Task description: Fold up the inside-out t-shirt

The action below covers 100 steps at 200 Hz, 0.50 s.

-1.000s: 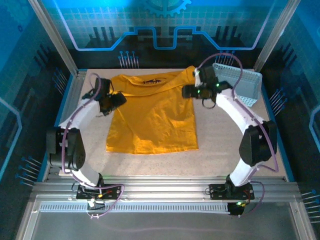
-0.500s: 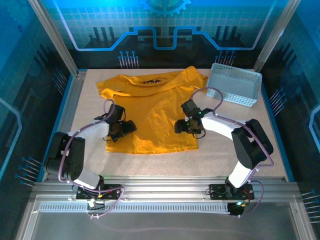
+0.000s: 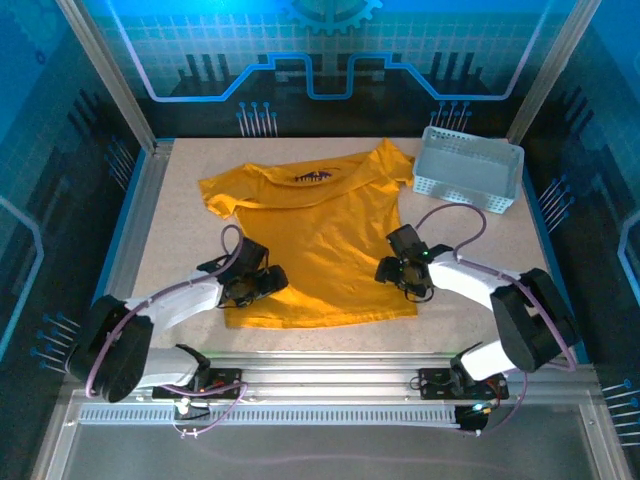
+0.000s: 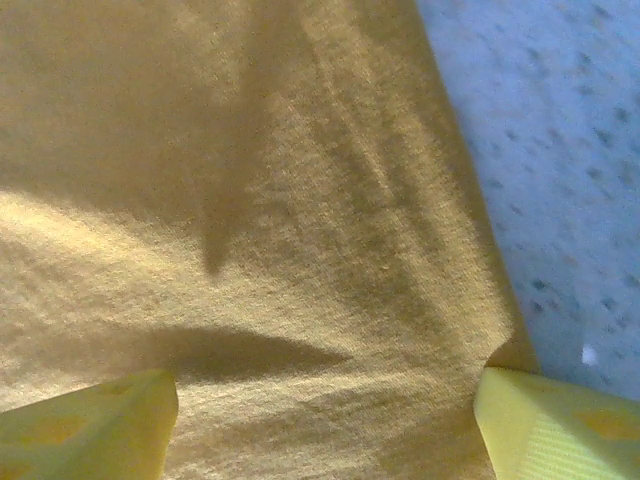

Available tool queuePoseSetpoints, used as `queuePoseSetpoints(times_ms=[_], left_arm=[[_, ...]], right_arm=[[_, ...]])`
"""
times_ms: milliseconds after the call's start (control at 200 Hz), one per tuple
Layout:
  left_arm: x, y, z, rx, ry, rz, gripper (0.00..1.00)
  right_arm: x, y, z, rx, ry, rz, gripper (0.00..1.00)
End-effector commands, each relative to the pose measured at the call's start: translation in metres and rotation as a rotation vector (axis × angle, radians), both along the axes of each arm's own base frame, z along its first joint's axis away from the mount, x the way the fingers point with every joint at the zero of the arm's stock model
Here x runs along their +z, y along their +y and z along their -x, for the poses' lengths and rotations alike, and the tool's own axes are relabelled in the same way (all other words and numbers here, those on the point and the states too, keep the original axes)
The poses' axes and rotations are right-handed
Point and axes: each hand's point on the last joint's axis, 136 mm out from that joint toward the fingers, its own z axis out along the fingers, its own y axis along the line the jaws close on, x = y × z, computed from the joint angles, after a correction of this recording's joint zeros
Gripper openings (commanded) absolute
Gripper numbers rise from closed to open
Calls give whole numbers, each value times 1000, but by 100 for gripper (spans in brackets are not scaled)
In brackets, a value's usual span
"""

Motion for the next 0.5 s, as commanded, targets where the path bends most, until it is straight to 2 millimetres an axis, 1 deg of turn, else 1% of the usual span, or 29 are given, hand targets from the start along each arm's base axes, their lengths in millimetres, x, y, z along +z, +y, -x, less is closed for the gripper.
queuePoseSetpoints(times_ms=[0, 100, 155, 225, 280, 335, 380, 495], left_arm=[[7, 17, 12, 36, 0, -73, 92], [30, 16, 7, -12, -54, -92, 92], [45, 10, 3, -61, -90, -96, 92], [60, 3, 3, -118, -124, -138, 93], [69, -6, 3, -172, -151, -172, 93], [71, -16, 4, -215, -165, -202, 93], [70, -25, 5, -245, -169, -218, 93], [56, -52, 8, -309, -152, -218, 93]], right_arm=[[5, -23, 16, -54, 26, 67, 81], [40, -24, 5, 3, -67, 83, 81], [60, -17, 0, 64, -125, 66, 81], [81, -7, 1, 129, -182, 49, 81], [89, 2, 6, 169, -205, 30, 81], [89, 15, 14, 214, -213, 3, 81], [85, 24, 21, 236, -202, -12, 81], [63, 46, 40, 287, -148, -31, 81]])
